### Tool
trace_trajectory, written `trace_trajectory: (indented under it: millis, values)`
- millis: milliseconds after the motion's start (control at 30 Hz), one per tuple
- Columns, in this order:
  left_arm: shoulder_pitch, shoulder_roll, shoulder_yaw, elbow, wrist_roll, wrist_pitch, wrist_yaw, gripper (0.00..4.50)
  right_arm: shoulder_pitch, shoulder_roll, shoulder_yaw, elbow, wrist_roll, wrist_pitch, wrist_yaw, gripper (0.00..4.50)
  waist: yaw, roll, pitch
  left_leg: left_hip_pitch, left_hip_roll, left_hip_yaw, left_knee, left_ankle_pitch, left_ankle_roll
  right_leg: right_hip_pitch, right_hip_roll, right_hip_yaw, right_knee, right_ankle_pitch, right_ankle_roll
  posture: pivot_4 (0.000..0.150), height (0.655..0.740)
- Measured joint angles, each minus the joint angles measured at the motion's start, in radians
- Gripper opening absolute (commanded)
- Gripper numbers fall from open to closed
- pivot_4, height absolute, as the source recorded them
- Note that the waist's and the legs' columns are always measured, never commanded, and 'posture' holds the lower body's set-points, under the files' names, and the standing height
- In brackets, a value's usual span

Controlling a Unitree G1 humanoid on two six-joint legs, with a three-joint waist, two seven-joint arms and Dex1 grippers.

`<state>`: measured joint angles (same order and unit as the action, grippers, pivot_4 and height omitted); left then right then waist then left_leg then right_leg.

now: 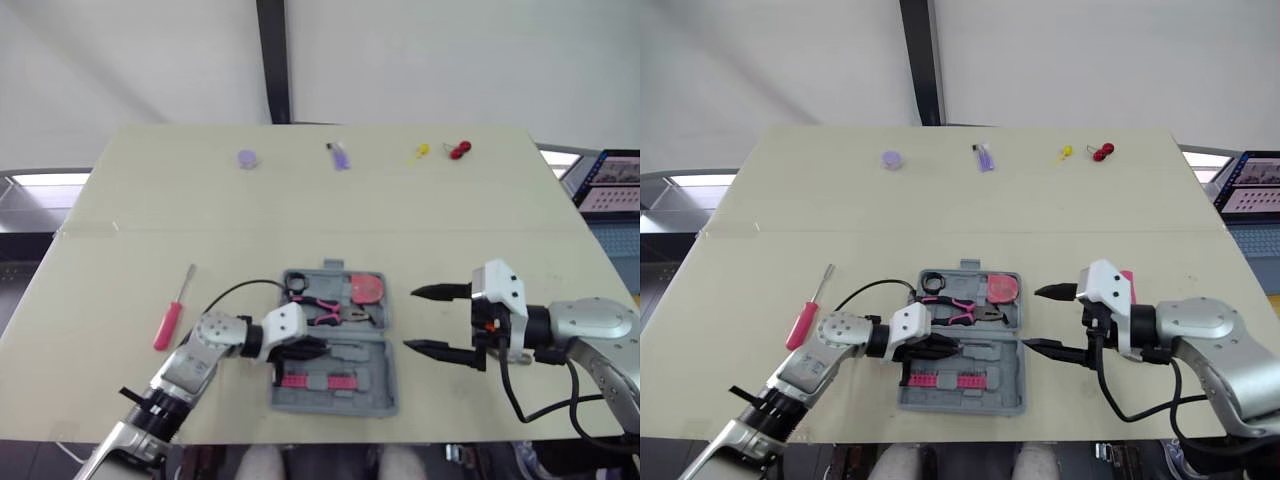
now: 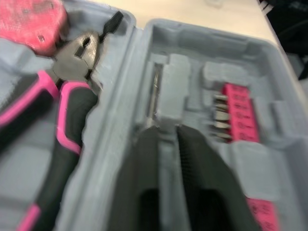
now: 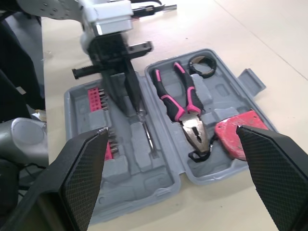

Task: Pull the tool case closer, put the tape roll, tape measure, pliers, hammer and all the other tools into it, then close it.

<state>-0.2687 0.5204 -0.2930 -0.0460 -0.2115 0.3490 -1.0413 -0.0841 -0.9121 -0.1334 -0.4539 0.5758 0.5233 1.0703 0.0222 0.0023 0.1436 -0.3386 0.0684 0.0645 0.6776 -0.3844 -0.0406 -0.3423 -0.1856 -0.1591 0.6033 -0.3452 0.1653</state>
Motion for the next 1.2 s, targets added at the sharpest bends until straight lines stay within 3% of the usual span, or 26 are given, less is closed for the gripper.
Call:
trace_trajectory:
  millis: [133,167,400,567,700,933,1200]
  values:
    - [-0.003,0.058,0.139,-0.193,-0.152,0.187,0.012,4.37,0.045,-0.019,-0.049,0.071,-0.019,-0.024,0.009,4.5,0.009,-0.001,0.002,-0.003,0.0,-0.002,0.003,0.0,0.0,0.001,0.0,0.0,0.0,0.0,0.0,0.15,0.74]
    - [-0.002,0.076,0.18,-0.213,-0.173,0.211,0.026,4.45,0.063,-0.02,-0.072,0.096,-0.025,-0.032,0.009,4.5,0.008,-0.001,0.002,-0.003,0.0,-0.002,0.003,0.0,0.0,0.0,0.0,0.0,0.0,0.0,0.0,0.15,0.74]
    - [0.133,0.251,0.51,-0.076,-0.158,0.169,0.119,4.45,0.132,0.001,-0.232,0.337,-0.078,-0.117,-0.027,4.5,-0.007,0.001,0.004,0.001,0.0,0.001,-0.005,0.0,0.0,-0.001,0.0,0.0,-0.002,0.0,0.0,0.15,0.74]
    - [0.286,0.282,0.756,0.04,-0.116,0.086,0.23,4.45,0.128,0.068,-0.339,0.528,-0.096,-0.188,-0.112,4.5,-0.008,-0.001,0.006,0.001,0.0,0.002,-0.005,0.0,0.0,-0.001,0.0,0.0,-0.003,0.0,0.0,0.15,0.74]
    - [0.366,0.245,0.887,0.083,-0.069,0.037,0.375,4.45,0.106,0.137,-0.419,0.679,-0.109,-0.263,-0.21,4.5,0.0,-0.001,0.006,0.001,0.0,0.002,-0.006,0.0,0.0,-0.001,0.0,0.0,-0.004,0.0,0.0,0.15,0.74]
    - [0.357,0.202,1.02,0.228,-0.052,-0.027,0.592,4.45,0.062,0.201,-0.473,0.899,-0.16,-0.427,-0.373,4.5,-0.009,-0.001,0.007,0.003,0.0,0.004,-0.009,0.0,-0.001,-0.001,0.0,0.001,-0.005,0.0,0.0,0.15,0.74]
    - [0.35,0.194,1.009,0.281,-0.045,-0.059,0.648,4.45,0.057,0.201,-0.497,0.99,-0.172,-0.504,-0.407,4.5,-0.031,0.0,0.006,0.004,0.0,0.004,-0.011,0.001,-0.002,-0.001,0.0,0.001,-0.005,0.0,0.0,0.15,0.74]
